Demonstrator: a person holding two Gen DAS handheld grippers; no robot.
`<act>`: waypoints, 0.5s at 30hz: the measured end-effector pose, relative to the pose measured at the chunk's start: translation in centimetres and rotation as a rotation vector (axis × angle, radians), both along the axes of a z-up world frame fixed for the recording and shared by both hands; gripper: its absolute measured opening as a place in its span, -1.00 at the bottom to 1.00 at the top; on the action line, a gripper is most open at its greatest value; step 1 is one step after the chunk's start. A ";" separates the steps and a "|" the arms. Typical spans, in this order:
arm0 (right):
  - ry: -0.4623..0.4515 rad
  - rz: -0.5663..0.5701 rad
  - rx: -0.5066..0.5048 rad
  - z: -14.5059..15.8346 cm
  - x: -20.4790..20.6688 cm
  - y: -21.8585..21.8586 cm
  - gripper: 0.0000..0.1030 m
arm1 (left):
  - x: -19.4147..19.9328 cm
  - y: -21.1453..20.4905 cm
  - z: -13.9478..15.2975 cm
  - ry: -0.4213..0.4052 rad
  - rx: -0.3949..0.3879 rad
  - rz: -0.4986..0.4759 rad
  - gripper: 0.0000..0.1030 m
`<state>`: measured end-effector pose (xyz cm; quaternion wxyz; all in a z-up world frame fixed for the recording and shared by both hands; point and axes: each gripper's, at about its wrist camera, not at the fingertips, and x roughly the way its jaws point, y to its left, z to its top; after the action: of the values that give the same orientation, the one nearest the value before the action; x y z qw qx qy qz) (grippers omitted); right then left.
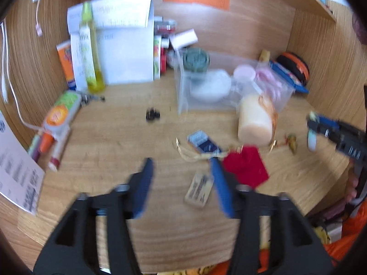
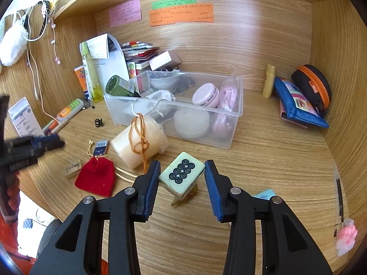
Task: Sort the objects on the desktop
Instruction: 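Grasp the white mahjong tile with the right gripper while the left grasps the beige eraser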
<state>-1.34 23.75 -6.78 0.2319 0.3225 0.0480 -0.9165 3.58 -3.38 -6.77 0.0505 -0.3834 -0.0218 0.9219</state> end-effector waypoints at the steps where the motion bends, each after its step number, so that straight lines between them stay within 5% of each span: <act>1: 0.002 0.003 0.000 0.1 -0.1 -0.1 -0.30 | 0.1 0.1 -0.4 -0.011 -0.012 -0.006 0.15; 8: 0.033 0.020 -0.008 1.4 -0.8 -0.8 -0.30 | 0.0 1.1 -2.4 -0.059 -0.037 -0.053 0.14; 15: 0.051 0.020 -0.020 2.6 -2.0 -1.5 -0.30 | -0.6 0.9 -3.0 -0.048 -0.038 -0.026 -0.55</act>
<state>-3.37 22.29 -4.21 0.2430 0.2961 0.0478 -0.9225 2.94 -2.51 -9.73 0.0546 -0.4065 -0.0006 0.9120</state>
